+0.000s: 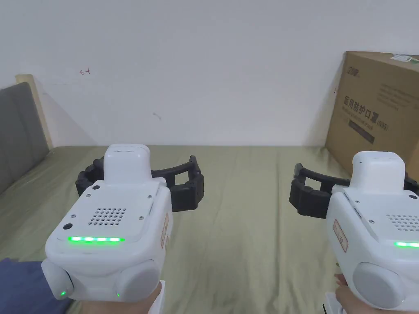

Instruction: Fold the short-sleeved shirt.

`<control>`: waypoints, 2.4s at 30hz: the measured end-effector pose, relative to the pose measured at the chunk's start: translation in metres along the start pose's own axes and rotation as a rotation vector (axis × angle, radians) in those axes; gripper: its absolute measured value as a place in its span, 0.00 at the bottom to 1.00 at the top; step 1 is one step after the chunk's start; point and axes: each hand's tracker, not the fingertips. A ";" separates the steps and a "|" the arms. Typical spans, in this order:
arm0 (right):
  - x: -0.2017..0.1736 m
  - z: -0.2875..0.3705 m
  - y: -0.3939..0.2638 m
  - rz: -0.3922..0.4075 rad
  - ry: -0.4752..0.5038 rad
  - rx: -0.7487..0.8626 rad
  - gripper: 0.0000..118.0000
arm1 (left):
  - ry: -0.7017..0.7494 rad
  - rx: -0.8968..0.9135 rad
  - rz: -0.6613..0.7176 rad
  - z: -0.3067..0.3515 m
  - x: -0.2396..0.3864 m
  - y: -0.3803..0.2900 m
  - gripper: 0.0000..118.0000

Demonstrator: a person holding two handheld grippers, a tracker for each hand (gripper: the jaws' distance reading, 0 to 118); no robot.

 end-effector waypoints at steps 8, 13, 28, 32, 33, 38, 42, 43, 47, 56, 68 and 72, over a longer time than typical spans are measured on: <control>0.009 -0.002 -0.001 -0.122 -0.021 0.006 1.00 | 0.027 0.010 -0.046 -0.001 0.005 0.003 1.00; 0.098 -0.021 -0.065 -1.315 -0.066 -0.235 1.00 | 0.237 0.253 -1.134 -0.002 0.070 -0.040 1.00; 0.061 -0.012 0.005 -0.439 -0.005 0.063 1.00 | 0.125 0.021 -0.217 -0.011 0.002 0.017 1.00; 0.004 -0.015 0.003 0.116 0.005 0.042 1.00 | 0.123 0.018 -0.122 -0.011 -0.013 0.009 1.00; 0.000 -0.014 0.000 0.084 0.021 0.019 1.00 | 0.120 0.017 -0.133 -0.010 -0.014 0.008 1.00; -0.008 -0.014 -0.008 0.040 0.019 0.017 1.00 | 0.082 0.028 -0.151 -0.004 -0.007 0.004 1.00; -0.005 -0.014 -0.008 0.030 0.011 0.007 1.00 | 0.064 0.039 -0.154 -0.002 -0.003 0.003 1.00; -0.003 -0.013 -0.008 0.020 -0.003 0.011 1.00 | 0.062 0.041 -0.151 -0.002 -0.003 0.003 1.00; 0.005 -0.013 -0.005 -0.028 -0.013 0.011 1.00 | 0.034 0.027 -0.099 -0.005 -0.003 0.002 1.00; 0.013 -0.013 -0.007 -0.047 -0.034 -0.007 1.00 | 0.039 0.013 -0.050 -0.006 -0.008 0.000 1.00; 0.005 -0.008 -0.006 -0.003 0.000 0.007 1.00 | 0.043 -0.002 -0.038 -0.005 -0.009 -0.003 1.00; 0.003 -0.005 -0.006 0.005 -0.008 0.015 1.00 | 0.036 0.000 -0.031 -0.004 -0.010 -0.001 1.00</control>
